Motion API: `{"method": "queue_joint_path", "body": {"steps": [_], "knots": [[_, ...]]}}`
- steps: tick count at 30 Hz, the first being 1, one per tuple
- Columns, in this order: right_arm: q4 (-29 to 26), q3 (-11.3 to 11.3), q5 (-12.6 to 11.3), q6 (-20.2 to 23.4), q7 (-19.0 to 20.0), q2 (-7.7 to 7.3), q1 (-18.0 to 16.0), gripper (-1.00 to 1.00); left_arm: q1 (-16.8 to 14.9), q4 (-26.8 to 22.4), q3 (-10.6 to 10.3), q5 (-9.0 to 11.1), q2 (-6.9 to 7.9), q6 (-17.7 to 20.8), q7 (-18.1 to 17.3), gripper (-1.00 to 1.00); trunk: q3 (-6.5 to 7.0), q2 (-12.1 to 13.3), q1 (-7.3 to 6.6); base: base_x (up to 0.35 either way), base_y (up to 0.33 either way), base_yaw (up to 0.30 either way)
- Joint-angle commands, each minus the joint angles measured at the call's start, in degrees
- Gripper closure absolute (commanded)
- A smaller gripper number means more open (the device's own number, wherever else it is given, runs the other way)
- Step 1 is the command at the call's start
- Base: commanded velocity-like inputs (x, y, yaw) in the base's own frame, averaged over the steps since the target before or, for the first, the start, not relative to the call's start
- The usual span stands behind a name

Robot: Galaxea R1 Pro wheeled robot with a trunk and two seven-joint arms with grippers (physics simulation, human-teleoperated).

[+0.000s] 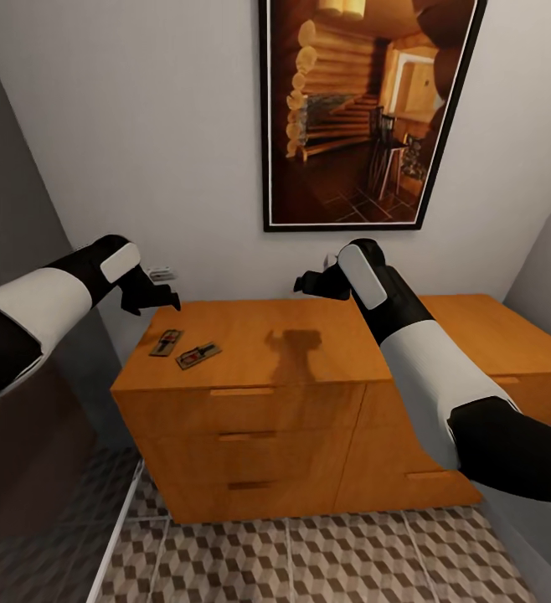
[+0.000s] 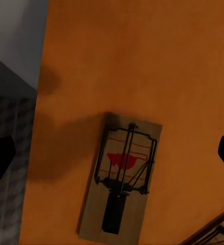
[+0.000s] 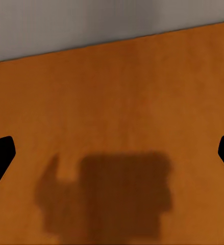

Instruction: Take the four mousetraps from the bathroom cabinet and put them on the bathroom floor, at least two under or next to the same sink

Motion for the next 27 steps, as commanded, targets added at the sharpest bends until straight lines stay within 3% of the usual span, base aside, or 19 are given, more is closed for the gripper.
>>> {"method": "queue_joint_path", "body": {"steps": [1,13,27], "knots": [[-0.04,0.12,-0.59,0.06,-0.6,-0.01,-0.05,-1.0,0.06,-0.17,-0.21,0.61,0.06,0.15,0.54,-1.0,-0.06,-0.03,0.0,0.032,0.0,0.0],[-0.04,0.12,-0.59,0.06,-0.6,-0.01,-0.04,-1.0,0.73,-0.03,-0.29,0.6,0.07,0.12,0.54,-1.0,-0.06,-0.03,0.0,0.006,0.0,0.0],[-0.04,0.12,-0.59,0.06,-0.6,0.06,-0.04,-1.0,5.34,-0.25,-0.29,0.51,-0.26,0.12,0.54,-1.0,-0.06,-0.03,0.0,0.0,0.0,0.0]]}}
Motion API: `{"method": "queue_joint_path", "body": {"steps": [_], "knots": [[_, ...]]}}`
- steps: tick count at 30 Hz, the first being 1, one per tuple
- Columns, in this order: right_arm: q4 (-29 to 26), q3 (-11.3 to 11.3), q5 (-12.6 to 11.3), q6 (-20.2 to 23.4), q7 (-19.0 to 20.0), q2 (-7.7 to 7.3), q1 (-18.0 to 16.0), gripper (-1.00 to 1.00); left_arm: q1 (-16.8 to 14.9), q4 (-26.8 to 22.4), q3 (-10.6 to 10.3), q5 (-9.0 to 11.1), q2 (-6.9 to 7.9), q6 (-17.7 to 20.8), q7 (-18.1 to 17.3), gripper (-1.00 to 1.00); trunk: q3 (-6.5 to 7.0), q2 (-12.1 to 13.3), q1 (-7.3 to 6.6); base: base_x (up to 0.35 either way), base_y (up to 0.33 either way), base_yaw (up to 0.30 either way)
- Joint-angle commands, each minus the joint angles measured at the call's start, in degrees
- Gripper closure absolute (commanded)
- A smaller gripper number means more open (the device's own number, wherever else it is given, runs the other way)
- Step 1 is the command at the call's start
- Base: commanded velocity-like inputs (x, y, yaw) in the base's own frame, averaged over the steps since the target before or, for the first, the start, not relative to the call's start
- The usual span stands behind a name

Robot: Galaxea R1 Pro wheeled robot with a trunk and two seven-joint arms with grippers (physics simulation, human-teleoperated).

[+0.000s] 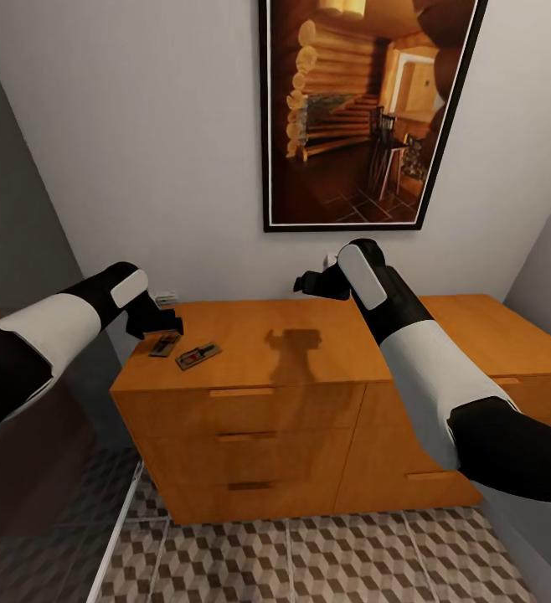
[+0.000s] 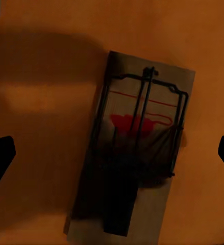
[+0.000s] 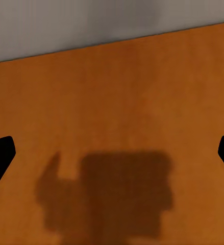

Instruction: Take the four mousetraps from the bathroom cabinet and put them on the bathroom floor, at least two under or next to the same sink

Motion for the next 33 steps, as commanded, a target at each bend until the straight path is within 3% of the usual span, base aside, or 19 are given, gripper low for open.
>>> {"method": "queue_joint_path", "body": {"steps": [1,8,20,21,33], "knots": [[-0.04,0.12,-0.59,0.06,-0.6,-0.01,-0.05,-1.0,0.41,-0.18,-0.21,0.61,0.05,0.15,0.56,-1.0,-0.06,-0.03,0.0,0.0,0.0,0.0],[-0.04,0.12,-0.59,0.06,-0.6,0.0,-0.05,-1.0,2.22,-0.18,-0.26,0.61,-0.04,0.05,0.6,-1.0,-0.06,-0.03,0.0,0.0,0.0,0.0],[-0.04,0.12,-0.59,0.11,-0.6,-0.01,-0.05,-1.0,2.61,-0.1,-0.28,0.61,0.01,-0.11,0.62,-1.0,-0.06,-0.03,0.0,0.0,0.0,0.0],[-0.04,0.12,-0.59,0.12,-0.6,-0.01,-0.05,-1.0,2.61,-0.08,-0.28,0.61,0.01,-0.11,0.62,1.0,-0.06,-0.03,0.0,0.0,0.0,0.0],[-0.04,0.12,-0.59,0.14,-0.6,0.0,-0.05,-1.0,2.62,0.07,-0.3,0.52,0.0,-0.13,0.78,1.0,-0.06,-0.03,0.0,0.0,0.0,0.0]]}}
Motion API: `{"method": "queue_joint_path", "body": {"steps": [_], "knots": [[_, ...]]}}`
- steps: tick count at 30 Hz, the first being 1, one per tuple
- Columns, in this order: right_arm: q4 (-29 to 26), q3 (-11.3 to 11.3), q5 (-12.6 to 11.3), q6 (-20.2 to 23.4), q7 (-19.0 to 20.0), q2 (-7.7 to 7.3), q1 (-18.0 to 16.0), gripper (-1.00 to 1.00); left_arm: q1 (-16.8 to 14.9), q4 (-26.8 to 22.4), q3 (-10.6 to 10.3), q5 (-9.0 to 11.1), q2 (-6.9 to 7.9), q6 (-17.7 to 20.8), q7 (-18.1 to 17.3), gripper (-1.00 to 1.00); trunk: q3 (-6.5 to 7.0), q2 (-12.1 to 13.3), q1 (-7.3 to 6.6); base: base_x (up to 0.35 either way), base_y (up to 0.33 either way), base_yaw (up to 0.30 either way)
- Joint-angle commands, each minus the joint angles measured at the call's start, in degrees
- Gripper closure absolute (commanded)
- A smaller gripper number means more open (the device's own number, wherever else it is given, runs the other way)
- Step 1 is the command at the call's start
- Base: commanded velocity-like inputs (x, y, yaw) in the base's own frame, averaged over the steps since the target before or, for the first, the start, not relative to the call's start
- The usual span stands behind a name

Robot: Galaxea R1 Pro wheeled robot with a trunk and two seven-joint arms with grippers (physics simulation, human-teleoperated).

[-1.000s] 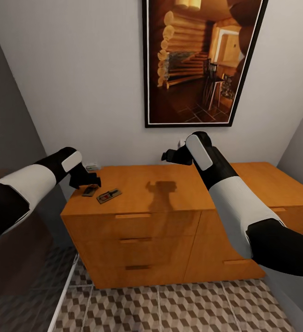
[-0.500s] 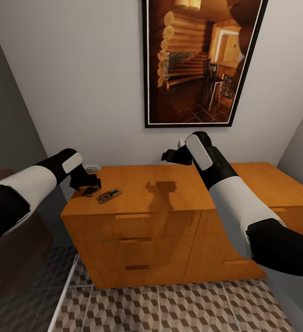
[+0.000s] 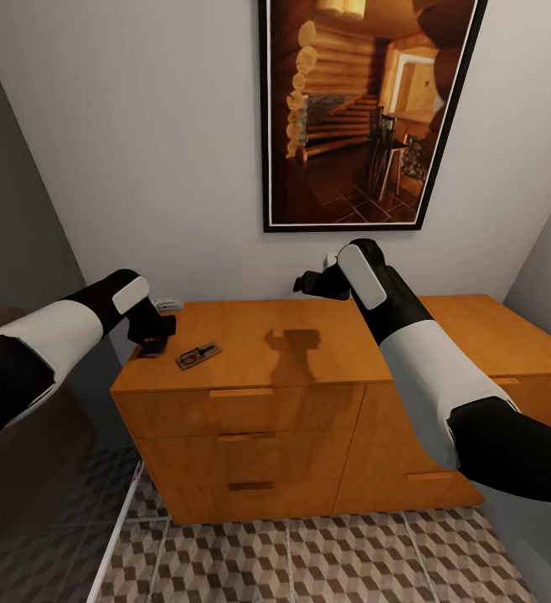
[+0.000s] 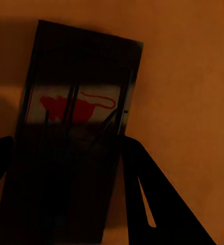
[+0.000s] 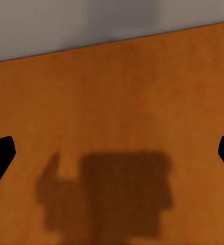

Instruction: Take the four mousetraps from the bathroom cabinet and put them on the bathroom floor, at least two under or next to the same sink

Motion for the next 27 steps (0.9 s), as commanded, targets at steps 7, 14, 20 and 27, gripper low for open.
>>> {"method": "queue_joint_path", "body": {"steps": [7,14,20,27], "knots": [[-0.08,0.17,-0.59,0.06,-0.6,-0.02,0.32,-1.0,1.09,-0.52,-0.74,-0.36,0.04,0.35,0.39,1.0,-0.07,-0.01,0.01,0.0,0.0,0.0],[-0.13,0.21,-0.59,0.02,-0.6,-0.02,0.86,-1.0,-1.8,-4.36,-0.52,-0.26,0.23,0.92,0.35,1.0,-0.07,-0.01,0.01,0.0,0.0,0.0],[-0.18,0.21,-0.59,0.04,-0.6,-0.02,1.16,-1.0,-4.44,-5.88,-0.45,-0.02,0.16,1.25,0.38,1.0,-0.07,-0.01,0.01,0.0,0.0,0.0],[-0.2,0.21,-0.59,-0.09,-0.6,-0.02,1.26,-1.0,-7.58,-5.98,-0.41,0.07,0.1,1.38,0.38,1.0,-0.07,-0.01,0.01,0.0,0.0,0.0]]}}
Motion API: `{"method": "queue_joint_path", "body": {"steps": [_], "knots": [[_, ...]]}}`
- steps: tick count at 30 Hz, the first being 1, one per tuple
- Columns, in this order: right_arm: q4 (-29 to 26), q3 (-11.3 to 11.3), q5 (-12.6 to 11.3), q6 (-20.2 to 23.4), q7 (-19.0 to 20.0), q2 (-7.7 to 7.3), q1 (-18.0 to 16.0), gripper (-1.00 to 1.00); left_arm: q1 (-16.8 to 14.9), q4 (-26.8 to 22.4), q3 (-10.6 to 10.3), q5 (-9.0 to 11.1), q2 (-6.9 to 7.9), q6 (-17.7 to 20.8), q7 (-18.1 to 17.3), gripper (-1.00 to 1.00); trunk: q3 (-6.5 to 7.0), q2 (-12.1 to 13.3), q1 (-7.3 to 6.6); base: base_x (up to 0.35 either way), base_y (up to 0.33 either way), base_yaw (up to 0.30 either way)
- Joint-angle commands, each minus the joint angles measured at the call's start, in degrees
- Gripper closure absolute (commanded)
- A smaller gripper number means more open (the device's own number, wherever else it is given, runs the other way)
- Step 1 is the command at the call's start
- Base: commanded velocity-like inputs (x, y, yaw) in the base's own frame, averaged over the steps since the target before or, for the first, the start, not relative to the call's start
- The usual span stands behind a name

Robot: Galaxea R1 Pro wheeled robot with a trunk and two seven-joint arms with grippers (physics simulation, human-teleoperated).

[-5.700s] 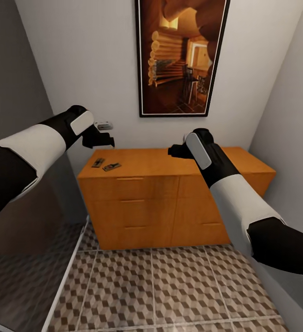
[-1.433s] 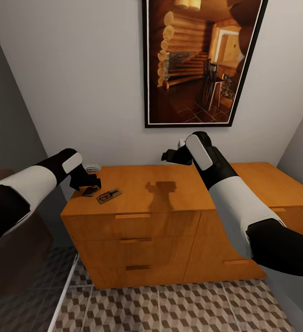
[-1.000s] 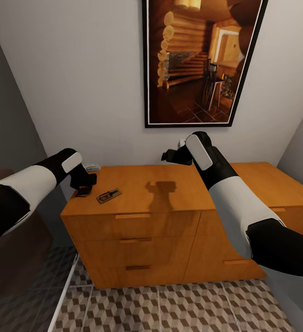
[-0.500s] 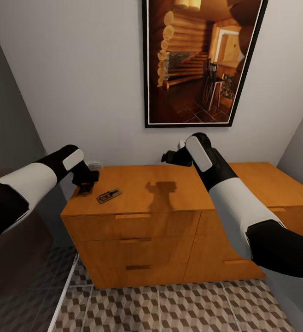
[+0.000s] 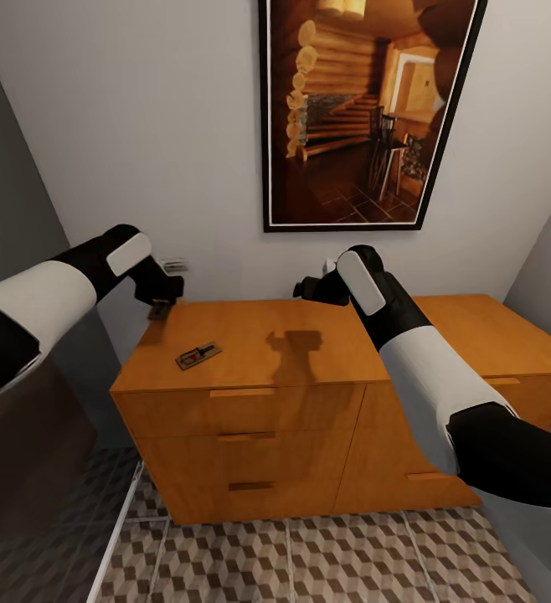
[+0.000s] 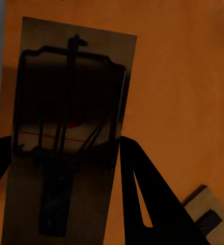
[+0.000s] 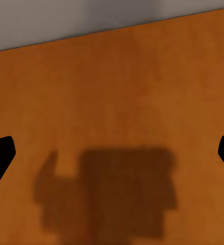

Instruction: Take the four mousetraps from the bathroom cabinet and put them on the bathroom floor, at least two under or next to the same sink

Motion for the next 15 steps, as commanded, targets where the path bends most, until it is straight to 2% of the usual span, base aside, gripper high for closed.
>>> {"method": "queue_joint_path", "body": {"steps": [1,15], "knots": [[-0.04,0.12,-0.59,0.05,-0.6,-0.01,-0.05,-1.0,-0.19,-0.19,-0.27,0.44,0.05,0.16,0.37,1.0,-0.06,-0.03,0.0,0.0,0.0,0.0],[-0.25,0.19,-0.59,0.33,-0.58,-0.11,1.59,-1.0,-3.2,-0.16,-0.21,0.53,-0.07,0.35,0.36,1.0,-0.06,-0.03,0.0,0.0,0.0,0.0]]}}
